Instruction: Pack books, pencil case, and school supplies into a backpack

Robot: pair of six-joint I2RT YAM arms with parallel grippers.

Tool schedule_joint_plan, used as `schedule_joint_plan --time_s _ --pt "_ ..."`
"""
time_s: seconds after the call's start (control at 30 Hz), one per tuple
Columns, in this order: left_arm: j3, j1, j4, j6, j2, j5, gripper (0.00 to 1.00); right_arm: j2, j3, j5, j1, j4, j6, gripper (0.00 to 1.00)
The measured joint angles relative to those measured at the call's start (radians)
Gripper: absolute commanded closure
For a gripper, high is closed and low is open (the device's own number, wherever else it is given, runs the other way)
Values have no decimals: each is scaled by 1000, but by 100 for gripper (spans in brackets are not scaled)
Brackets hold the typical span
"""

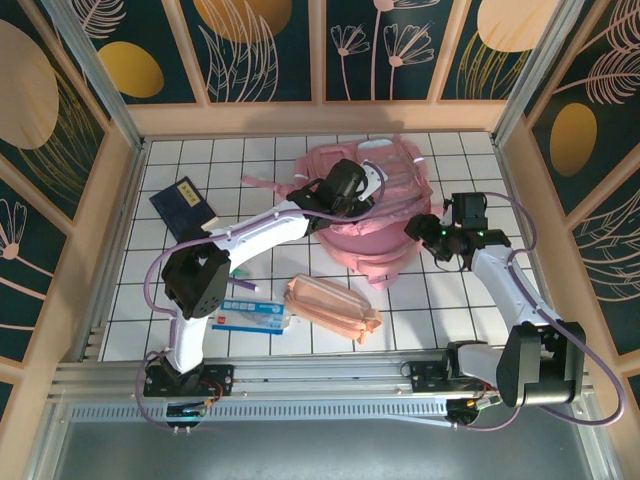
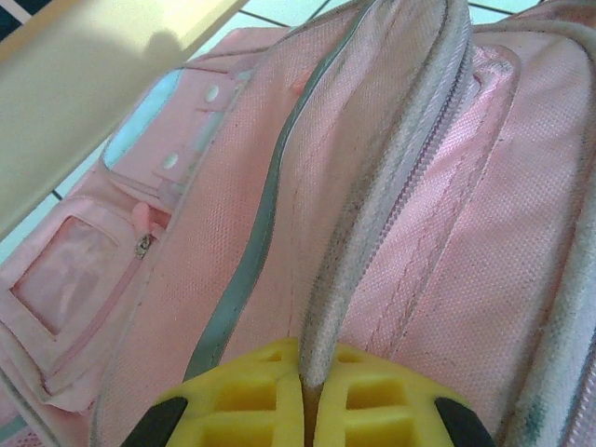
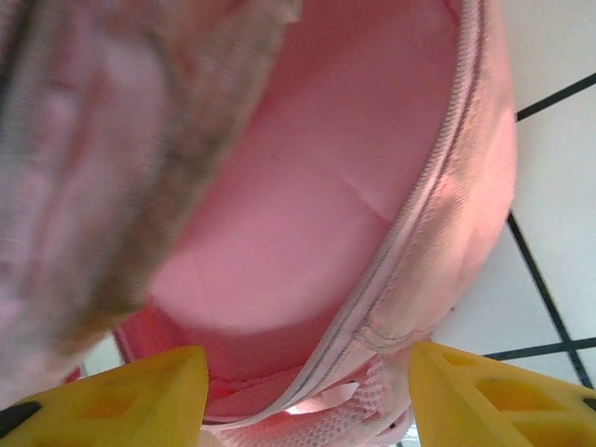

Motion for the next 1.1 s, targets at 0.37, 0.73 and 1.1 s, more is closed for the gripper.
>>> schedule_joint_plan --time_s 0.37,0.73,1.1 --pt "-3 0 0 5 0 -1 100 -3 60 -99 -40 -50 362 49" --pt "-3 0 -2 9 0 -1 100 97 142 -98 41 -21 577 54" --pt "-3 1 -2 12 0 -5 100 140 195 -96 89 10 642 44"
